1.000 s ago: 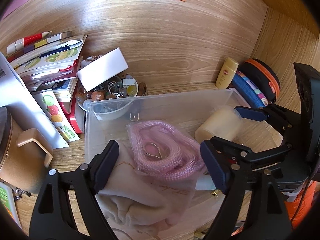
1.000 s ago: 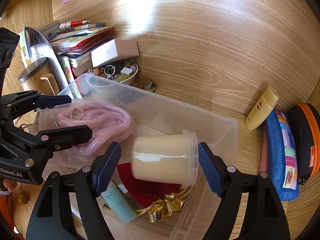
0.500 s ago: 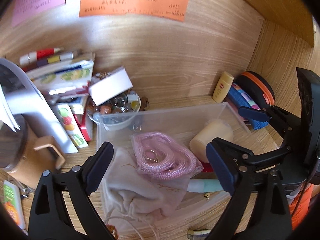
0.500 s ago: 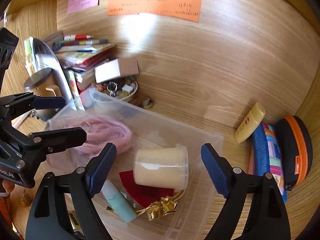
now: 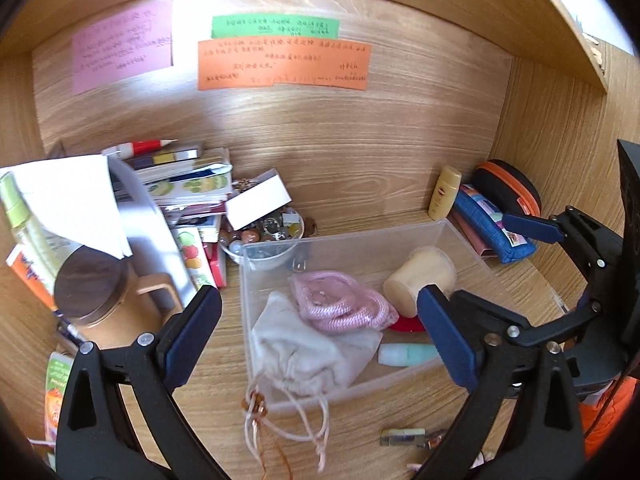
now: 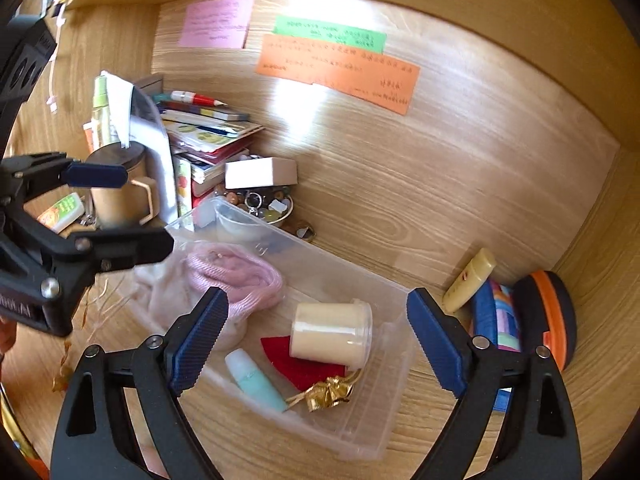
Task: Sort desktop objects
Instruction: 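Withdraw both tools from the box toward the gourd charm and pink compact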
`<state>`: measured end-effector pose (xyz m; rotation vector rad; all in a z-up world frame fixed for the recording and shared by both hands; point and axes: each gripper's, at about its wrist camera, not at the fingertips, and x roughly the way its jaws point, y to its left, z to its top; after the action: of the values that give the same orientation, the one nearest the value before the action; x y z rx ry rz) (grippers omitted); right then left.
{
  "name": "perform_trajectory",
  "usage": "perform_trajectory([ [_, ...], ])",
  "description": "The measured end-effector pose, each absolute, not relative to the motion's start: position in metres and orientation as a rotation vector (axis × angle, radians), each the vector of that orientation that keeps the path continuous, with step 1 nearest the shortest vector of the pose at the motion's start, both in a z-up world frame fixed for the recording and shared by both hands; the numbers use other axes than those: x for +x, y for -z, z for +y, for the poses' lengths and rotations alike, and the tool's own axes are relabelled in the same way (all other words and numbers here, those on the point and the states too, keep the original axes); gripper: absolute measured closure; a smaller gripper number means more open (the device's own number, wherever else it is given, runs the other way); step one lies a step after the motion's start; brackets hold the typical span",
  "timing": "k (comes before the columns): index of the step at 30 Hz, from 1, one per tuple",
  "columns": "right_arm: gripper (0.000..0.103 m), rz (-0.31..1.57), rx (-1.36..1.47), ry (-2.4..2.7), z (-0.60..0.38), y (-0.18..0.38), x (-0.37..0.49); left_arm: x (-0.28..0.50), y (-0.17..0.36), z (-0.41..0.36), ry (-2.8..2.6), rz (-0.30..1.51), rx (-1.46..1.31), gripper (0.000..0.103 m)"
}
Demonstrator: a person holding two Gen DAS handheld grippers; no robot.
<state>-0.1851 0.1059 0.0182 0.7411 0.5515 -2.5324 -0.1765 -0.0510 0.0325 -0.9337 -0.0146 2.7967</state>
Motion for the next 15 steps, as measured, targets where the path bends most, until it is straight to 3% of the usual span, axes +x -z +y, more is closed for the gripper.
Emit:
perform_trajectory([
  [15, 0.014, 0.548, 0.713, 2.512, 0.113, -0.009, -0.127, -0.101, -0.030, -0.079, -2.911, -0.005, -0.909, 0.003],
])
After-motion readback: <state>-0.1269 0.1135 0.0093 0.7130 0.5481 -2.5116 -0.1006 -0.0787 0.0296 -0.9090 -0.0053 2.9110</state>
